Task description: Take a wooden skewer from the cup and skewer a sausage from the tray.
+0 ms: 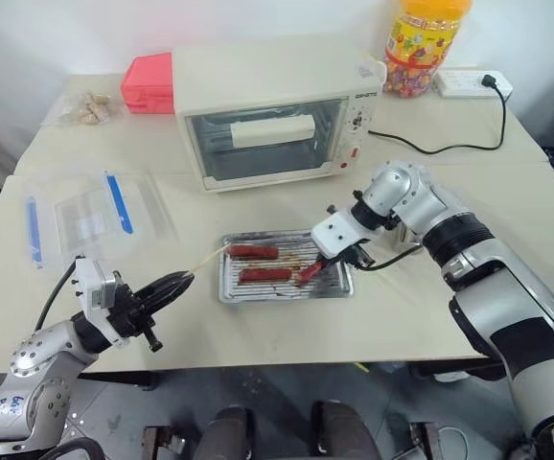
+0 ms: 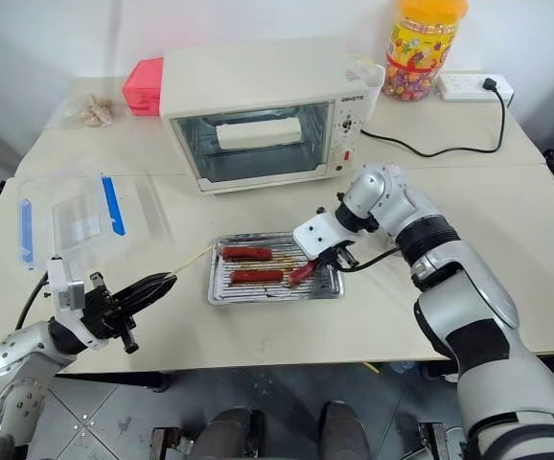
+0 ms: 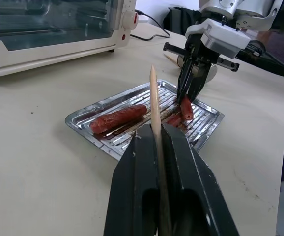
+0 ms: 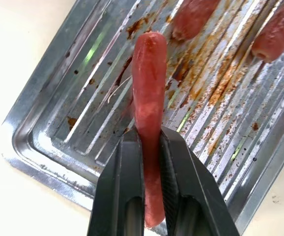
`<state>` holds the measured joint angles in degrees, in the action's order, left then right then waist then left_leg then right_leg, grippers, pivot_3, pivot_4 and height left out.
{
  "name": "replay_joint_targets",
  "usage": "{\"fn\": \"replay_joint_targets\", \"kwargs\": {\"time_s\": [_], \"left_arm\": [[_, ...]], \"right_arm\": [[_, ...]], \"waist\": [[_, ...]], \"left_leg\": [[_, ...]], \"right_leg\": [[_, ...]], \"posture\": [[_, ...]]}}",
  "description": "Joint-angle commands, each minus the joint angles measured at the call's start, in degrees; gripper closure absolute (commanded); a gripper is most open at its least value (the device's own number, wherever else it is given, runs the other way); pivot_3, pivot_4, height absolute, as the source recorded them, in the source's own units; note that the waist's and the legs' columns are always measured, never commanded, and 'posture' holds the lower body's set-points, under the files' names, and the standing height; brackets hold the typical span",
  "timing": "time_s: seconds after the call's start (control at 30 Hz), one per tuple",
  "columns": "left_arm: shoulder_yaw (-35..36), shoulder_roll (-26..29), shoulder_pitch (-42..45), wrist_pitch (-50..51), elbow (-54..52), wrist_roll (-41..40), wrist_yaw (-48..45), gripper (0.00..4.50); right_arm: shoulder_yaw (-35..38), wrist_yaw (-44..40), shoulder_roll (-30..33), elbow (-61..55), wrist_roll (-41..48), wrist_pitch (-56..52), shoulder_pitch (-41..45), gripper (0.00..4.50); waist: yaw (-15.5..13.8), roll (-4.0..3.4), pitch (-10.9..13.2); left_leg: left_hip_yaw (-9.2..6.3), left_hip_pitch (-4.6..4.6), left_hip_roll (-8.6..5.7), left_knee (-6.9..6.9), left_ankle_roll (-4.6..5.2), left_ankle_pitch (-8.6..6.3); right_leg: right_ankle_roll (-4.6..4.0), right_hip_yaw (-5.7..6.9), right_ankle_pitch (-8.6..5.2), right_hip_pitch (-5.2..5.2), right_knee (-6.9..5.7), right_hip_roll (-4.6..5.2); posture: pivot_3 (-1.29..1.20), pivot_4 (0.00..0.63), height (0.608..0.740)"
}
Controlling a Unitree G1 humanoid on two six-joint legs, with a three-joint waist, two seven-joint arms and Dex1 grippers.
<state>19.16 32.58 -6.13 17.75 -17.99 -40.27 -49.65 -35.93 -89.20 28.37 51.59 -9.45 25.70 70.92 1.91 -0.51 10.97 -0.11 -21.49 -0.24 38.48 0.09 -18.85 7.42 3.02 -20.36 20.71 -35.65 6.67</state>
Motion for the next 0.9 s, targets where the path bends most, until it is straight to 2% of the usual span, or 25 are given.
{"fn": "replay_joint_targets", "kwargs": {"time_s": [0.03, 0.27, 0.4, 0.47, 0.57, 0.73, 0.9], "left_arm": [[0.0, 0.1, 0.5, -0.4, -1.6, -0.3, -0.3, 4.5], [-1.9, 0.9, 1.3, -1.6, -2.3, 1.6, -1.6, 4.5], [-7.4, 4.2, 2.1, -5.9, -3.2, 8.6, -5.7, 4.5], [-10.6, 5.4, 2.8, -7.5, -3.4, 11.3, -7.2, 4.5], [-14.5, 4.3, 5.7, -7.7, -3.3, 12.8, -6.8, 4.5], [-19.5, 2.2, 10.1, -6.6, -1.2, 14.7, -6.0, 4.5], [-23.7, 0.9, 14.2, -5.4, 1.2, 16.1, -6.8, 4.5]], "right_arm": [[-1.0, -3.3, 2.9, -5.3, 4.6, -1.7, 1.4, 4.4], [-1.4, -3.3, 14.1, -22.7, 18.2, -14.9, -2.5, 4.4], [1.1, -3.3, 22.8, -34.7, 22.9, -26.4, -7.1, 4.4], [3.3, -3.1, 25.8, -41.0, 23.7, -32.2, -10.2, 4.4], [5.8, 1.0, 30.2, -52.1, 21.0, -41.9, -15.7, 4.4], [8.8, 5.6, 31.7, -64.1, 20.3, -58.5, -20.9, 4.4], [8.2, 7.8, 30.7, -68.1, 18.0, -65.6, -21.8, 4.4]], "waist": [[-0.2, 0.0, 0.0], [-0.4, 0.0, 0.0], [-0.6, -0.01, 0.0], [-0.5, -0.03, 0.0], [-0.5, -0.05, 0.0], [-0.4, -0.05, 0.0], [-0.6, -0.05, 0.0]], "left_leg": [[0.0, 0.0, 0.0, 0.0, 0.0, 0.0], [-0.03, -0.02, -0.01, 0.0, -0.01, -0.01], [-0.03, -0.04, -0.01, -0.01, -0.01, -0.02], [-0.01, -0.05, -0.01, -0.05, -0.01, -0.02], [0.02, -0.04, 0.01, -0.11, -0.01, -0.02], [0.12, -0.04, 0.04, -0.14, -0.02, -0.02], [0.15, -0.04, 0.0, -0.09, -0.02, -0.02]], "right_leg": [[0.0, 0.0, 0.0, 0.0, 0.0, 0.0], [0.0, 0.02, 0.0, 0.0, 0.03, 0.05], [0.0, 0.03, 0.0, -0.03, 0.13, 0.11], [0.0, 0.01, 0.0, -0.02, 0.14, 0.11], [0.0, 0.0, 0.0, -0.01, 0.16, 0.1], [0.0, -0.07, 0.0, 0.05, 0.12, 0.07], [0.0, -0.09, 0.0, 0.08, 0.08, 0.0]], "posture": [[0.0, 0.15, 0.74], [0.0, 0.15, 0.74], [0.0, 0.15, 0.74], [0.0, 0.15, 0.74], [0.0, 0.15, 0.74], [0.0, 0.15, 0.74], [0.0, 0.15, 0.74]]}}
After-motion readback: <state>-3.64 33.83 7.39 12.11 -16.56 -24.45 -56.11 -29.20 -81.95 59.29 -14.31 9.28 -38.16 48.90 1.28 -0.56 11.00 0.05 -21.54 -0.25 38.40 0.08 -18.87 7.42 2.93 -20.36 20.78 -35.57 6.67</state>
